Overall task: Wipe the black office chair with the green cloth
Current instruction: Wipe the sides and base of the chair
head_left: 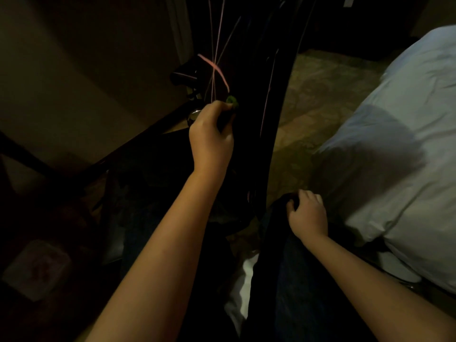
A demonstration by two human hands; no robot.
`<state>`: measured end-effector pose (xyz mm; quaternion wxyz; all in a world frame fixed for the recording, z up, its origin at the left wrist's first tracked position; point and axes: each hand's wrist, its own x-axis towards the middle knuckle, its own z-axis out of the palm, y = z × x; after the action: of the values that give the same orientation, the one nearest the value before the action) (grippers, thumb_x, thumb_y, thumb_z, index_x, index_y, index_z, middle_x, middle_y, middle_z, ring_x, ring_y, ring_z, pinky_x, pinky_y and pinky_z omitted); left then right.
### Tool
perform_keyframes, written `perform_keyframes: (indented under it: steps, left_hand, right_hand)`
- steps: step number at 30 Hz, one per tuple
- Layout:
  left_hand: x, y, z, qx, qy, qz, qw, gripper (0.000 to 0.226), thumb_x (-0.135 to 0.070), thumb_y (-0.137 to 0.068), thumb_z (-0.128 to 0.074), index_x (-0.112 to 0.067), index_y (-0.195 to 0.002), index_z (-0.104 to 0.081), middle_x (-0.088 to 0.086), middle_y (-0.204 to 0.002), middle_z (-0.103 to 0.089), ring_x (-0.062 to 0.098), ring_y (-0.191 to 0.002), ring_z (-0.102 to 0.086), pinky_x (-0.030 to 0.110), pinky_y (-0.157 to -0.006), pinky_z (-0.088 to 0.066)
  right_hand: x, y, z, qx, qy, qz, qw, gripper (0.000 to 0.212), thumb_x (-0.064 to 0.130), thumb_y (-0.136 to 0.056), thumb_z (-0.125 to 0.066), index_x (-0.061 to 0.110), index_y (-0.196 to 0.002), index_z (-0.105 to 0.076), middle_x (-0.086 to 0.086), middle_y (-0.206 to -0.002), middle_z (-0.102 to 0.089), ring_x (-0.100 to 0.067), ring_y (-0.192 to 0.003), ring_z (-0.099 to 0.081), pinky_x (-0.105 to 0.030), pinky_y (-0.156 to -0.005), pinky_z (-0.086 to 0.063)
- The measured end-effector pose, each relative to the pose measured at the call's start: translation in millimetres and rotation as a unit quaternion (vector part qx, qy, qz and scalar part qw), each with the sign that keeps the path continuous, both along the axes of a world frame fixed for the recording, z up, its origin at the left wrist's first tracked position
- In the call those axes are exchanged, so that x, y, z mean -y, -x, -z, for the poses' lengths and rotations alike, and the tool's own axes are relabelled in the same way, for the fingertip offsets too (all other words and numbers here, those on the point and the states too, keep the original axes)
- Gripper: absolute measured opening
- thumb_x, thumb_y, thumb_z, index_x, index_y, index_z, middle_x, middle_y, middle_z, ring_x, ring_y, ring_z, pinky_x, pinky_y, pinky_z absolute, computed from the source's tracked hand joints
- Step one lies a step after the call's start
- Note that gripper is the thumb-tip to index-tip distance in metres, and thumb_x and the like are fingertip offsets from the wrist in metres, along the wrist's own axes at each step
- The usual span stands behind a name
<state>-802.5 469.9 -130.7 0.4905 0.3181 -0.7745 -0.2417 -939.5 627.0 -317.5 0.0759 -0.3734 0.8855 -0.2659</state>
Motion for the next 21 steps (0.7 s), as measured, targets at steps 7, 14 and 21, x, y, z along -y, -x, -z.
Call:
perform_keyframes:
  steps: [7, 14, 21]
  left_hand:
    - [8.2, 8.8, -4.5, 0.025, -0.023, 0.003, 0.999, 0.015, 0.001, -0.089, -0.062, -0.004, -0.103, -0.067, 0.007, -0.104, -0.065, 0.015, -0.098, -0.06, 0.021, -0.089, -0.049]
    - [11.3, 14.9, -11.5, 0.037, -0.042, 0.01, 0.998, 0.02, 0.002, -0.091, -0.059, -0.005, -0.109, -0.065, 0.006, -0.109, -0.064, 0.016, -0.101, -0.059, 0.025, -0.092, -0.049]
    - [11.6, 6.2, 1.9, -0.006, -0.012, 0.015, 1.0, 0.017, 0.002, -0.088, -0.062, -0.005, -0.103, -0.066, 0.0, -0.1, -0.062, -0.003, -0.089, -0.054, 0.006, -0.083, -0.042]
  right_hand:
    - [2.3, -4.1, 1.3, -0.018, 0.004, 0.012, 1.0, 0.021, 0.027, -0.093, -0.052, 0.008, -0.099, -0.059, -0.009, -0.106, -0.06, -0.026, -0.104, -0.048, -0.039, -0.085, -0.045]
    - [-0.6, -4.5, 1.2, -0.025, 0.006, 0.022, 0.999, 0.019, 0.025, -0.092, -0.053, 0.008, -0.097, -0.059, -0.01, -0.103, -0.06, -0.027, -0.1, -0.048, -0.04, -0.082, -0.045]
    - [1.1, -4.7, -3.0, -0.017, -0.004, 0.02, 1.0, 0.022, 0.024, -0.094, -0.051, 0.006, -0.103, -0.06, -0.01, -0.108, -0.059, -0.026, -0.105, -0.047, -0.042, -0.088, -0.045]
